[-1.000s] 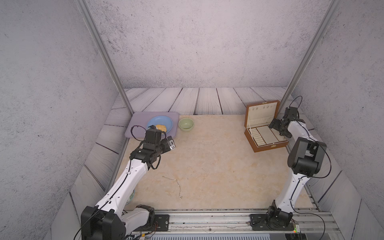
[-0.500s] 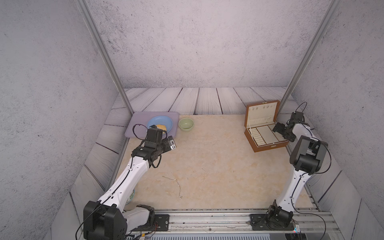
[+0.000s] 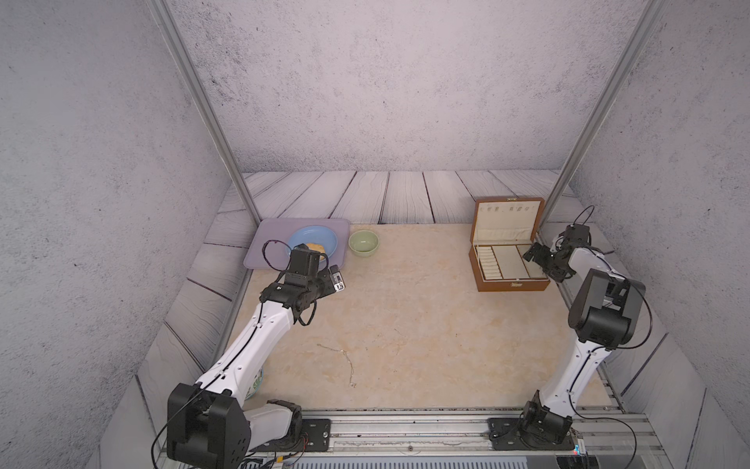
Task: Put jewelry chain into jewelry box
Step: Move the jewelry box to the center of the board.
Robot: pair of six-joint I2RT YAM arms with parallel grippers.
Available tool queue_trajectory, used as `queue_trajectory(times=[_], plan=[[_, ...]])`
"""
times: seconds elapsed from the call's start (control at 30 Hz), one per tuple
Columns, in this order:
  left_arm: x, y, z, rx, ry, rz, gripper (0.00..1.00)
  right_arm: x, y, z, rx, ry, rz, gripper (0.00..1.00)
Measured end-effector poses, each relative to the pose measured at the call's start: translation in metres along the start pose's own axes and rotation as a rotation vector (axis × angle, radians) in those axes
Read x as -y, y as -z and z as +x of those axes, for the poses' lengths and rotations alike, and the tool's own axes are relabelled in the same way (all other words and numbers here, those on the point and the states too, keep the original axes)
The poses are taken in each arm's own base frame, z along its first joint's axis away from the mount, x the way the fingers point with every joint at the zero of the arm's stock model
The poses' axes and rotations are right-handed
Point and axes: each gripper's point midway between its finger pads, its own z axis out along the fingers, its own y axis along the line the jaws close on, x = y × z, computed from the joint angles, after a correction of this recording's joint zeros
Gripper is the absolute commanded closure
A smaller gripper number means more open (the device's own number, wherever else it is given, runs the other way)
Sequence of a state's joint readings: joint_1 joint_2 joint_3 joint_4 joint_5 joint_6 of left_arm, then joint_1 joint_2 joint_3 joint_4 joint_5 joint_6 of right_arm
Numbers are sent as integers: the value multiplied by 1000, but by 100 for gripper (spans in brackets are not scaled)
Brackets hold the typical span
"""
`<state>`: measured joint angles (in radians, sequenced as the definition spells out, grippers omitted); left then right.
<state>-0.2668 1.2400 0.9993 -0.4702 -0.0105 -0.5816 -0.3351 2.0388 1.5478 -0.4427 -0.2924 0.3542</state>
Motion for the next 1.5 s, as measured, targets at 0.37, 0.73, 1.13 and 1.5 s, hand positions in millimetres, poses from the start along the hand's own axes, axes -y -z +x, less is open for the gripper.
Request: queue_trajectory(times=[0.37, 0.73, 1.13, 1.5], plan=[[10, -1, 9, -33, -16, 27, 2, -80, 14, 83, -102, 137, -46, 23], [9, 15, 10, -24, -19, 35, 2, -68, 21, 32, -26, 145, 101, 46], [8, 22, 10, -19, -19, 37, 2, -45, -17, 54, -157, 136, 176, 61], [9, 25, 8, -10, -17, 39, 2, -55, -17, 58, -134, 142, 162, 95]])
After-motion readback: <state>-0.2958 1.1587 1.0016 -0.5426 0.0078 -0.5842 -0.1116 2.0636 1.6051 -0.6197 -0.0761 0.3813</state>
